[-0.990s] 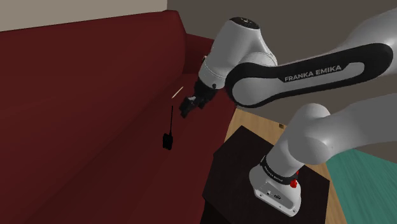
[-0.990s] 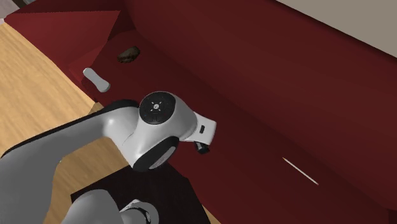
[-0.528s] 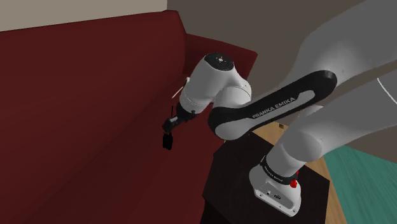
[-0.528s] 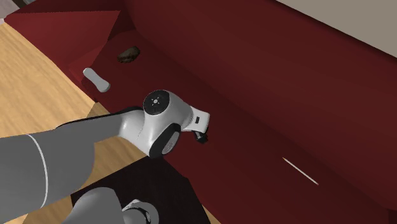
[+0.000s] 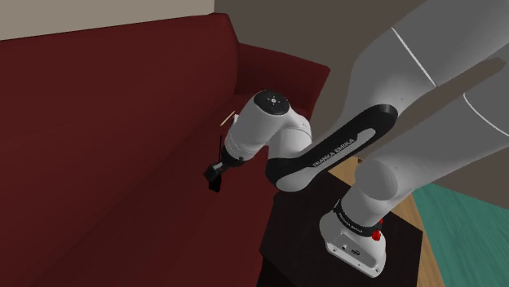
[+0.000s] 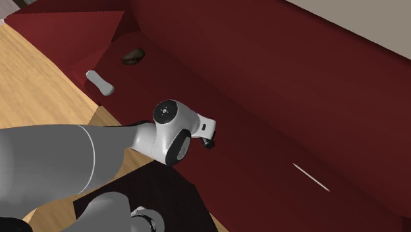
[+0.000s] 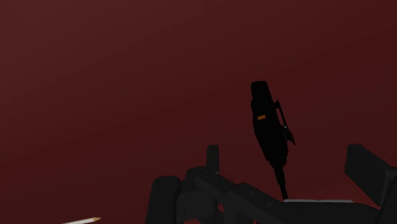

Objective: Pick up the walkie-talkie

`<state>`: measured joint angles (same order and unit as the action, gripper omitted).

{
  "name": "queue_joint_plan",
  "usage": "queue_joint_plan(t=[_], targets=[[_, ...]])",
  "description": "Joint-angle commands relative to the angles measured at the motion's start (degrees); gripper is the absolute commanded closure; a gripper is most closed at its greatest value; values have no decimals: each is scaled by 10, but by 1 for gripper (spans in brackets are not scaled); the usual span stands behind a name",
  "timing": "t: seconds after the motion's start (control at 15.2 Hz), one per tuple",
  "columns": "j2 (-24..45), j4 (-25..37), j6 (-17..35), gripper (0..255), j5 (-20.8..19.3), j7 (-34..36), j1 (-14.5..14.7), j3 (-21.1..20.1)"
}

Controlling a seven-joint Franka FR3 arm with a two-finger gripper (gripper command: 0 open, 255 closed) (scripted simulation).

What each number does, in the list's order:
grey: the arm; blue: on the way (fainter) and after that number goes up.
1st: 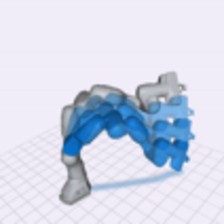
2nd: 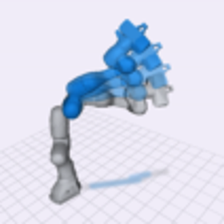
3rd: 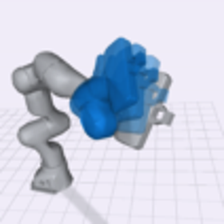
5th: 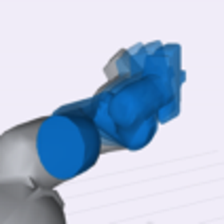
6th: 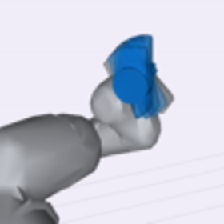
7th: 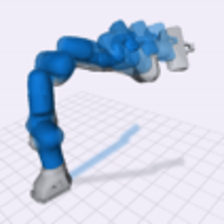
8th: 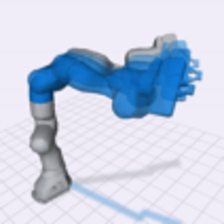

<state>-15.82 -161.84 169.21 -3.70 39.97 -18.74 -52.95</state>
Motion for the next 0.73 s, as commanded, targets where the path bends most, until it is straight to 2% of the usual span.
queue_joint_plan(t=[0.0,0.07,0.66], targets=[[7,-1,10,0,-13,10,-20,-17],[8,-1,11,255,-14,11,-21,-18],[7,-1,10,255,-13,10,-20,-17]])
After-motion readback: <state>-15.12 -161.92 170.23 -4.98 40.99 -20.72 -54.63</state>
